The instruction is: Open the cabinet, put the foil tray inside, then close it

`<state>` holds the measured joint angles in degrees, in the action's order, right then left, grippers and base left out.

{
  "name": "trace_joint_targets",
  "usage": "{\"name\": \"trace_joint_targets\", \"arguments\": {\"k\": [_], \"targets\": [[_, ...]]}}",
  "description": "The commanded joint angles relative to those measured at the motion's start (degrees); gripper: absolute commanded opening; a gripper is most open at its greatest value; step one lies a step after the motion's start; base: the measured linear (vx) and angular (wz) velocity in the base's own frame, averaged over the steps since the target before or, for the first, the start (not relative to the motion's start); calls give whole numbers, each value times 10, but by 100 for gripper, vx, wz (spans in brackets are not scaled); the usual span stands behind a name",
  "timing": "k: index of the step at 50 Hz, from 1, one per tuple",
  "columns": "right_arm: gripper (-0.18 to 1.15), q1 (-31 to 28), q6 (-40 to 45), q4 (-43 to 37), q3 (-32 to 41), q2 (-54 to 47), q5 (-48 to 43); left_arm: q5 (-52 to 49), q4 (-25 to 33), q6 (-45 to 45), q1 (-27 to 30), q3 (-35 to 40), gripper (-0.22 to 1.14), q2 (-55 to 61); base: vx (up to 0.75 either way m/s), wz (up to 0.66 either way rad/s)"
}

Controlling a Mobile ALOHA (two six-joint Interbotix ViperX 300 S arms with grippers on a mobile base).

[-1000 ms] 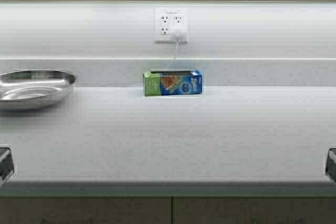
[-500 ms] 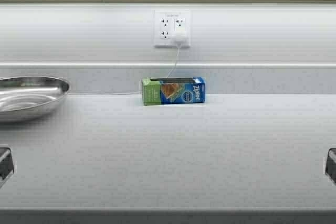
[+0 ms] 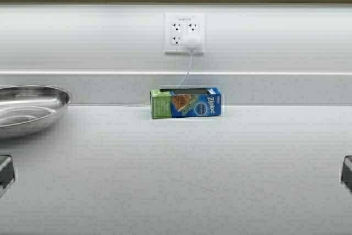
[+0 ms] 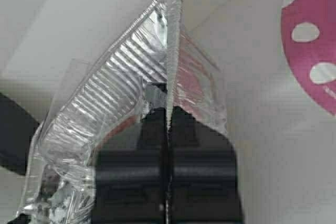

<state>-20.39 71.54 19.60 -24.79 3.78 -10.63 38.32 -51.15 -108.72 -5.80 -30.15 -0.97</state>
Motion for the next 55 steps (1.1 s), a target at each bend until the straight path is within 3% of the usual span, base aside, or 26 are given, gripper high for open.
{"name": "trace_joint_targets", "arguments": {"k": [1, 8, 13, 17, 22, 26, 28, 48, 52, 55], "targets": [[8, 12, 0, -2, 21, -4, -2, 4, 2, -1, -3, 23, 3, -2, 6, 1], [12, 12, 0, -6, 6, -5, -3, 6, 8, 2, -3, 19, 4, -1, 5, 0], [34, 15, -1, -16, -7, -4, -18, 6, 38, 4, -2, 17, 13, 0, 4, 0], [65, 25, 0, -23, -20, -1, -55, 6, 64, 13, -3, 16, 34, -1, 3, 0], [98, 40, 3, -30, -36, 3, -106, 4, 91, 38, -2, 16, 74, -4, 1, 0], [104, 51, 3, -38, -41, 4, -109, -3, 112, 47, -2, 16, 98, -4, 1, 0], [104, 58, 1, -38, -42, 4, -109, -6, 117, 51, 0, 15, 104, -6, 1, 0], [101, 72, -16, 12, -43, 24, -117, 18, 112, 69, 35, 0, 99, -60, 0, 0], [91, 69, -45, 55, -49, 43, -104, 21, 91, 108, 33, 0, 86, -81, 0, 0], [72, 62, -76, 71, -58, 59, -78, 5, 79, 147, 26, -6, 60, -100, 0, 0]]}}
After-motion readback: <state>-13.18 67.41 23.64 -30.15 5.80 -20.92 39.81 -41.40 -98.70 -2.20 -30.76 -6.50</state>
